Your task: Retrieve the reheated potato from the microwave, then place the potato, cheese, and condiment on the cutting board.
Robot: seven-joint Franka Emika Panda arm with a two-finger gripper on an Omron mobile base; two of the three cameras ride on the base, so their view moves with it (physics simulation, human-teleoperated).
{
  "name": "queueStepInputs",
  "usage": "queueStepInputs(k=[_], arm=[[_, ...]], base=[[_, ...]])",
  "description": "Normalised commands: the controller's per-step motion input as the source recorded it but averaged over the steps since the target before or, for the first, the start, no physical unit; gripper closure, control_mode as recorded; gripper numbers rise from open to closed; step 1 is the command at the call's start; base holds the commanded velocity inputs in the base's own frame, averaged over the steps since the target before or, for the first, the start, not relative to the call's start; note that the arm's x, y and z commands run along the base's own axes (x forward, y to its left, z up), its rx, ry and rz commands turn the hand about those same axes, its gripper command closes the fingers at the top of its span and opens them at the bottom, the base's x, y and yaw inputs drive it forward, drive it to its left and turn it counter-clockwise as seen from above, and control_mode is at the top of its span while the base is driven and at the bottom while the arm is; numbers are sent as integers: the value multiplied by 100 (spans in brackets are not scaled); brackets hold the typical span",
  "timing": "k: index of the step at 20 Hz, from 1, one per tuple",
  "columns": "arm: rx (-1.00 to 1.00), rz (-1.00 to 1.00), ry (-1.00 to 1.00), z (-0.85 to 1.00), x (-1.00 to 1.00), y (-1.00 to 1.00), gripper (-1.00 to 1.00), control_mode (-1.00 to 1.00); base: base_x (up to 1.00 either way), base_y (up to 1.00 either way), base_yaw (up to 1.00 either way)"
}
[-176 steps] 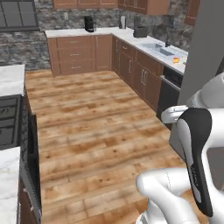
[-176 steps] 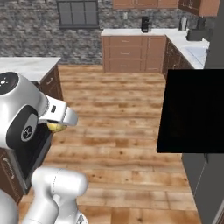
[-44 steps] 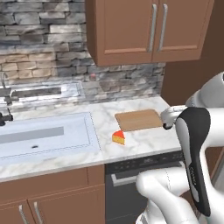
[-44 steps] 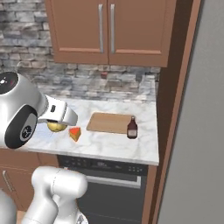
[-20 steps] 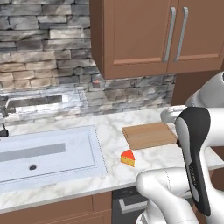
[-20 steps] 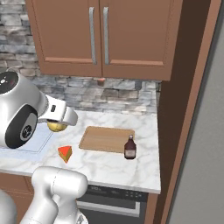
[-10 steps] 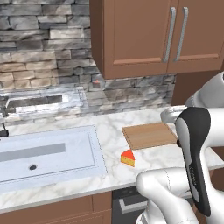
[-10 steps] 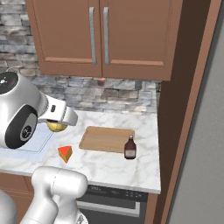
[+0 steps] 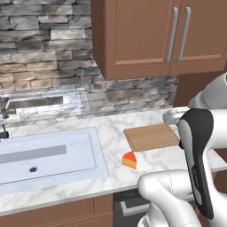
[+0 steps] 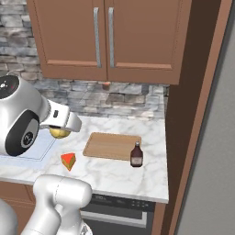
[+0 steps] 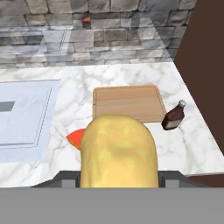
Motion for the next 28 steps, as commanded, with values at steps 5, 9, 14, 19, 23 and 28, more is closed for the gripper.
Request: queueStepInputs(k=[5,9,14,19,23,28], arm=[[0,0,0,0,0,0,100,100],[0,0,0,0,0,0,100,100],[0,0,0,0,0,0,100,-100],[0,0,0,0,0,0,100,-100],[0,0,0,0,0,0,100,-100],[-1,0,0,-2,5,0,100,-100]], base=[[0,0,0],[0,0,0],[0,0,0],[0,0,0],[0,0,0],[0,0,0]])
